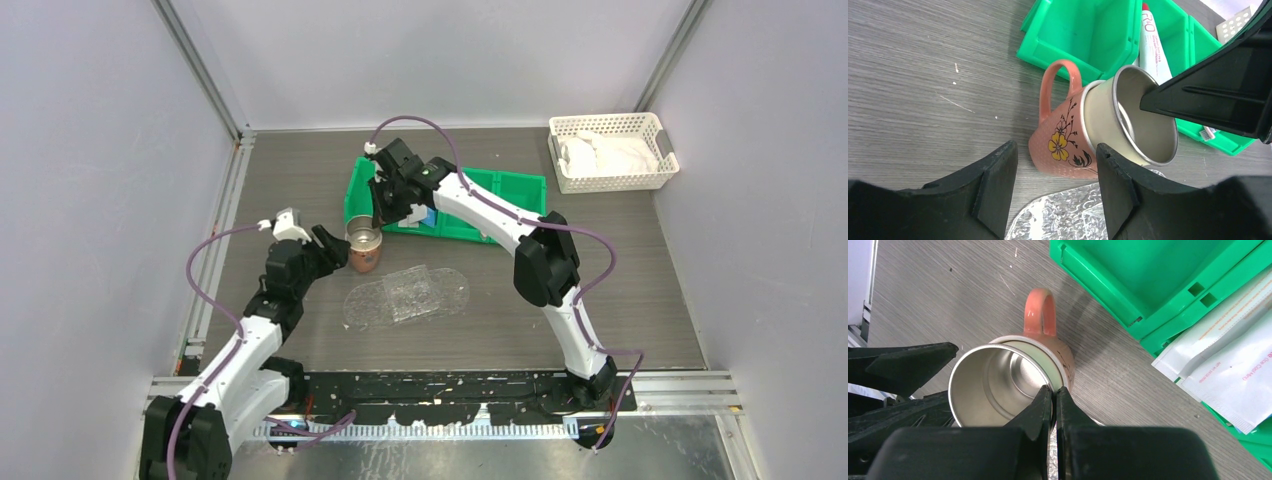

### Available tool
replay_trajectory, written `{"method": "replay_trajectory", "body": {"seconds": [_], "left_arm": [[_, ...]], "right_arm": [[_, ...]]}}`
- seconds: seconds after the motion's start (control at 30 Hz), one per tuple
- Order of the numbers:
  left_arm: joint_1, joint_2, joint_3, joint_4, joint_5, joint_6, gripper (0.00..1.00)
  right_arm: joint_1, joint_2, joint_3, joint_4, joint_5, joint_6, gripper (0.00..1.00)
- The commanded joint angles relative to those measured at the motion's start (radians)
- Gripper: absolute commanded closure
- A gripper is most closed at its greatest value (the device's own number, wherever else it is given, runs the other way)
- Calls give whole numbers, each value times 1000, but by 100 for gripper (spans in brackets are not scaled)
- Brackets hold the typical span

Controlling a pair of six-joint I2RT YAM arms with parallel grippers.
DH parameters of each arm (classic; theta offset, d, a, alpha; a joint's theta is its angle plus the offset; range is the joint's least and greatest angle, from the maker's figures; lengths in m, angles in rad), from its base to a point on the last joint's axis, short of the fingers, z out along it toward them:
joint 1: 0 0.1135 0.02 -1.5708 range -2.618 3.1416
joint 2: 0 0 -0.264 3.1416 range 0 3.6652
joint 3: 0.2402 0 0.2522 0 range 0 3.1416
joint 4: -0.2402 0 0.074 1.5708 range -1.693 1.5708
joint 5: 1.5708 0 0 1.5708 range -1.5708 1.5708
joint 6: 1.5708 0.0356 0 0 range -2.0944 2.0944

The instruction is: Prepare toiletry sets of a toothbrush and toothpaste on the tray

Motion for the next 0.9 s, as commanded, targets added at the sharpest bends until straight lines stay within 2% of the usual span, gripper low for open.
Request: {"method": "replay_trajectory", "body": {"seconds": [0.0, 0.5, 0.87], "left_arm": [[-3, 28, 3, 60, 12, -1, 41], [-8, 139, 24, 54, 20, -7, 45], [-8, 114, 43, 7, 4, 3, 43]], "right_arm": [[13, -90, 12, 113, -73, 36, 99], [18, -134, -7, 199, -86, 75, 99], [20, -178, -18, 198, -45, 55, 99]]}}
